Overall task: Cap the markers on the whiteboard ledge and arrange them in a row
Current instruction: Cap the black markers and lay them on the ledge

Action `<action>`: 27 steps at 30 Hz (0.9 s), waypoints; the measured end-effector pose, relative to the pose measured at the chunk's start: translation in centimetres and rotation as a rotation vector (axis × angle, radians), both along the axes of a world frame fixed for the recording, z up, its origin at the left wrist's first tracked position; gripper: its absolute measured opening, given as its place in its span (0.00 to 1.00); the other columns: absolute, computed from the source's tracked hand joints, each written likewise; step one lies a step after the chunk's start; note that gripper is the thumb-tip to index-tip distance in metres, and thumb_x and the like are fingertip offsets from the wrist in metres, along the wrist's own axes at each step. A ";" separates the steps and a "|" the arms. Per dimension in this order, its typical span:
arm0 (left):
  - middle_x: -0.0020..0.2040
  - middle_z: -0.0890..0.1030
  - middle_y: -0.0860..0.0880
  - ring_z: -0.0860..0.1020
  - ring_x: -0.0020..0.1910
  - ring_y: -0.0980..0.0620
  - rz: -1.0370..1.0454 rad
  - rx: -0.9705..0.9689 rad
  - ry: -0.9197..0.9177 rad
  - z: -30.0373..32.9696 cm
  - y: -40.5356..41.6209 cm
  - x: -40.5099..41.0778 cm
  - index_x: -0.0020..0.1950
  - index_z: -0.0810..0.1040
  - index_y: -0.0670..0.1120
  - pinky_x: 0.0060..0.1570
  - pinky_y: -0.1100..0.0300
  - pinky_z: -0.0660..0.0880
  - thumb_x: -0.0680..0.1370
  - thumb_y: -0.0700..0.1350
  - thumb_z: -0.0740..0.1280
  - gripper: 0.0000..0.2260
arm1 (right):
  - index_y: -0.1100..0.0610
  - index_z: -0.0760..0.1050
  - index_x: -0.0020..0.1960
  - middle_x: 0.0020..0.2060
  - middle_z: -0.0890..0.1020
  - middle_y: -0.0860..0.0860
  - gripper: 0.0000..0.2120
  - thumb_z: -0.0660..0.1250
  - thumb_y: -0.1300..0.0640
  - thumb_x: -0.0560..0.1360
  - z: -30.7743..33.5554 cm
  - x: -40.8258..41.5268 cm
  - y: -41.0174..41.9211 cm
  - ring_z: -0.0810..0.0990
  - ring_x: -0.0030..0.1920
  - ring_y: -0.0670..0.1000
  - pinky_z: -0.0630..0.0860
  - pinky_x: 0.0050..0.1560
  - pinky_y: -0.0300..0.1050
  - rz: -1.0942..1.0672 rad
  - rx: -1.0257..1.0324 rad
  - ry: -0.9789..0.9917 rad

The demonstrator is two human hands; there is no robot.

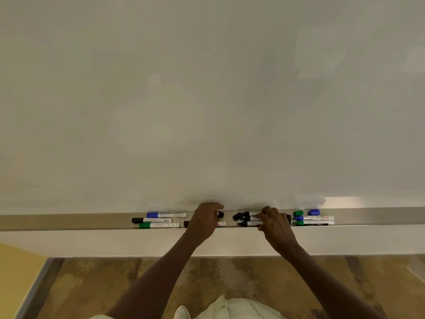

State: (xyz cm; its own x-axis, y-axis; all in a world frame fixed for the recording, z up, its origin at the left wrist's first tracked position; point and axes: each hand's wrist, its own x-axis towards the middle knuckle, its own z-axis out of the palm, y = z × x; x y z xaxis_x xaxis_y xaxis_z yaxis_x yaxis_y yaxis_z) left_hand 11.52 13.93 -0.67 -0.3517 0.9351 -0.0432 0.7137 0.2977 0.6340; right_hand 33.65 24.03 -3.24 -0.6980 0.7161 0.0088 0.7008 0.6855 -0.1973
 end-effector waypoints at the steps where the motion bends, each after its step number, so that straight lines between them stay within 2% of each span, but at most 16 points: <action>1: 0.60 0.81 0.46 0.76 0.62 0.50 -0.028 -0.025 0.022 -0.2 0.1 0.1 0.62 0.79 0.44 0.64 0.63 0.68 0.78 0.37 0.61 0.14 | 0.55 0.77 0.58 0.55 0.78 0.54 0.15 0.72 0.58 0.72 -0.1 0.0 0.1 0.76 0.53 0.54 0.75 0.51 0.51 0.019 0.003 -0.013; 4: 0.61 0.80 0.46 0.75 0.63 0.48 -0.070 -0.077 0.079 -1.1 0.6 0.2 0.64 0.78 0.44 0.65 0.59 0.68 0.79 0.39 0.60 0.15 | 0.55 0.77 0.57 0.53 0.79 0.54 0.16 0.73 0.59 0.71 -0.5 0.4 0.5 0.78 0.51 0.55 0.77 0.50 0.53 0.068 0.017 -0.021; 10: 0.56 0.81 0.45 0.76 0.58 0.47 -0.097 -0.132 0.230 -2.3 1.1 0.3 0.60 0.79 0.45 0.57 0.57 0.71 0.78 0.39 0.58 0.14 | 0.56 0.78 0.57 0.52 0.80 0.55 0.18 0.76 0.56 0.69 -0.9 0.9 1.1 0.79 0.50 0.55 0.78 0.48 0.53 0.148 0.041 -0.076; 16: 0.57 0.80 0.45 0.73 0.58 0.46 -0.235 -0.195 0.468 -2.9 1.7 0.3 0.59 0.78 0.44 0.59 0.56 0.71 0.77 0.37 0.57 0.15 | 0.57 0.76 0.57 0.54 0.79 0.54 0.16 0.73 0.54 0.71 -1.2 0.8 1.4 0.78 0.52 0.55 0.78 0.49 0.53 0.131 0.023 -0.049; 21: 0.57 0.79 0.44 0.73 0.59 0.44 -0.298 -0.270 0.646 -2.7 1.9 0.4 0.60 0.75 0.43 0.59 0.54 0.70 0.76 0.35 0.59 0.14 | 0.55 0.77 0.55 0.52 0.81 0.52 0.16 0.75 0.56 0.69 -1.3 0.9 1.5 0.78 0.51 0.55 0.77 0.46 0.52 0.132 0.025 -0.016; 27: 0.59 0.76 0.42 0.73 0.58 0.43 -0.319 -0.247 0.690 -2.5 1.5 0.2 0.61 0.73 0.42 0.57 0.53 0.71 0.73 0.33 0.62 0.16 | 0.54 0.78 0.56 0.50 0.81 0.50 0.18 0.77 0.58 0.67 -1.6 1.0 1.0 0.79 0.48 0.53 0.77 0.44 0.50 0.158 0.057 0.013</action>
